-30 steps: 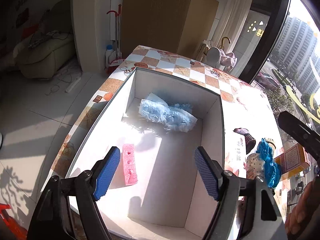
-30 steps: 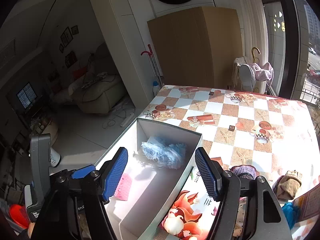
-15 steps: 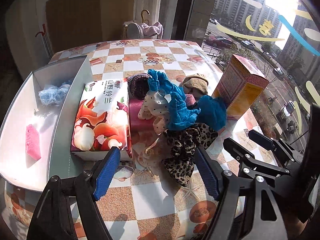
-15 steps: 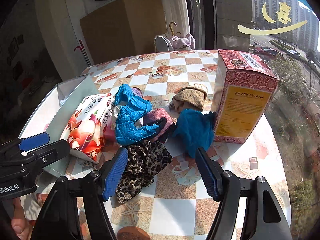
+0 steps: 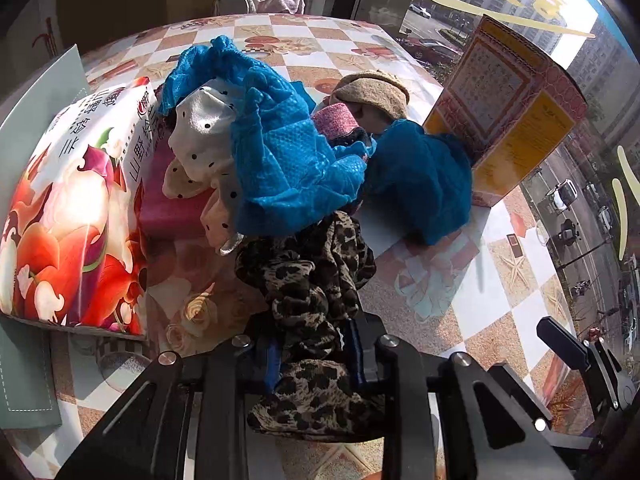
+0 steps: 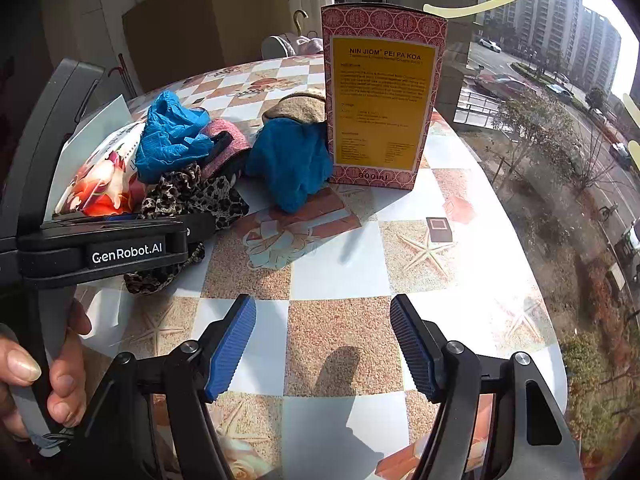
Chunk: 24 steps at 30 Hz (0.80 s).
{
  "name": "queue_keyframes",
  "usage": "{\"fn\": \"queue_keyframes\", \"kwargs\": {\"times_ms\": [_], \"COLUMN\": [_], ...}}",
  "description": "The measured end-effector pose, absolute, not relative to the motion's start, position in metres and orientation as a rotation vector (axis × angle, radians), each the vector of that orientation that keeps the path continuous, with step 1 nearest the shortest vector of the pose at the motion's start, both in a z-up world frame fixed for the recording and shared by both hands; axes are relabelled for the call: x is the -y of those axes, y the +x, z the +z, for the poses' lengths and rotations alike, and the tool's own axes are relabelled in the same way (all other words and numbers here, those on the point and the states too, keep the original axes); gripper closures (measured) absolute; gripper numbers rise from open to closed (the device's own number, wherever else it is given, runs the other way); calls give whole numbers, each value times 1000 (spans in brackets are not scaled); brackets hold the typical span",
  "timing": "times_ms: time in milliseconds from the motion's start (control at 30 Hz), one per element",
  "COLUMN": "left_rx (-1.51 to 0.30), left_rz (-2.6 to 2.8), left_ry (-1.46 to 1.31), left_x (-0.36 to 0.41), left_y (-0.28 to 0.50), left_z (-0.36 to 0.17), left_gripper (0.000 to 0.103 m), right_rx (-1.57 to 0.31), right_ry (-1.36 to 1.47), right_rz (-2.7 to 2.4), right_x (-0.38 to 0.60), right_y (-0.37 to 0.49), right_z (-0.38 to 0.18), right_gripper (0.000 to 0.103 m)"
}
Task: Organize soft objects
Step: 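Grasp the leopard-print fabric with the left tool while the right tool moves to the blue mesh fabric, then grasp the blue mesh fabric with the right tool while the left tool lifts the leopard-print fabric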
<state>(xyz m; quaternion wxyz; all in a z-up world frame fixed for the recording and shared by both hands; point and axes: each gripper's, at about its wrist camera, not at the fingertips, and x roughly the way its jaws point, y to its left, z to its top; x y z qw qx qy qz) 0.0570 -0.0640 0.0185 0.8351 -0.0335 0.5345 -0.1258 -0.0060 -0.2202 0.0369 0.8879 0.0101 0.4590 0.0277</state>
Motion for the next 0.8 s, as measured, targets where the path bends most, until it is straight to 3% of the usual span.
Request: {"fn": "queue_keyframes", "kwargs": {"times_ms": [267, 800], "left_rx": [-1107, -1096], "left_rz": [-209, -169], "left_ry": [-74, -51], "left_x": [5, -5], "left_y": [-10, -12], "left_z": [33, 20], "left_gripper": [74, 70], "right_rx": [-927, -871], "right_ry": [-9, -37], "right_rz": [126, 359], "right_x": [201, 115], "right_y": [-5, 102], "right_z": [41, 87], "right_gripper": [32, 32]}}
